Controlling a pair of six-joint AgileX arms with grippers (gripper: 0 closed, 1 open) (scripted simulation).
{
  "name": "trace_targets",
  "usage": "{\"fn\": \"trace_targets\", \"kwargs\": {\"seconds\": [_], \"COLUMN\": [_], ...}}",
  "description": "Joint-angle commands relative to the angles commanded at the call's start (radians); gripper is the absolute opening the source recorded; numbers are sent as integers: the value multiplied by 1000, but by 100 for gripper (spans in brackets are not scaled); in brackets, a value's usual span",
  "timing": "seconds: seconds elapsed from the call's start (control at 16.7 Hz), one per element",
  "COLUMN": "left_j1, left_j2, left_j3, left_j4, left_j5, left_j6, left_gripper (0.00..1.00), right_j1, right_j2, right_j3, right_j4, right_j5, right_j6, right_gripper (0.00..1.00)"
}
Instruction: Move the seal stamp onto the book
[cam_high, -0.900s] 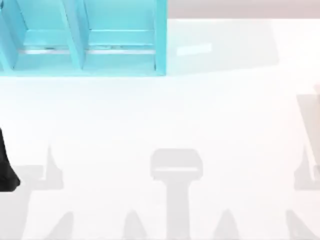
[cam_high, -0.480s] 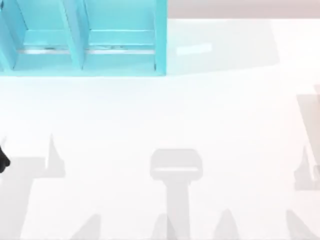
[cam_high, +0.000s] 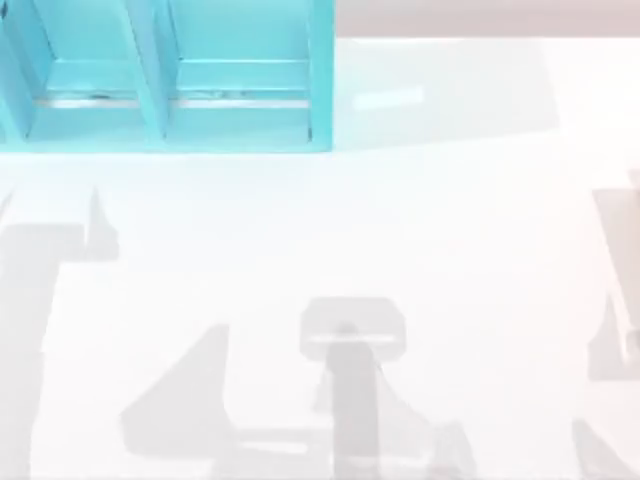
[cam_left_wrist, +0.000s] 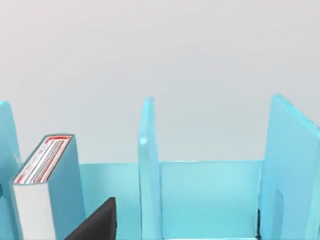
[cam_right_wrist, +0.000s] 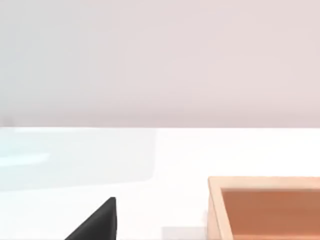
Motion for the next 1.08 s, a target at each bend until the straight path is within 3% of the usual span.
{"fn": "trace_targets", "kwargs": {"seconds": [0.6,0.84,1.08], "left_j1": [266,335,357], "left_j2": [1030,1259,1326], "left_j3": [397,508,547], "left_j4": [466,565,594], "left_j5": [293,378,406], "left_j6": [40,51,55], "left_gripper": [100,100,100], "right_j1": [0,0,0], "right_j2": [0,0,0], "right_j3": [0,0,0], "right_j4": [0,0,0], "right_j5": [0,0,0], "right_j6": [0,0,0], "right_gripper": [100,100,100]}}
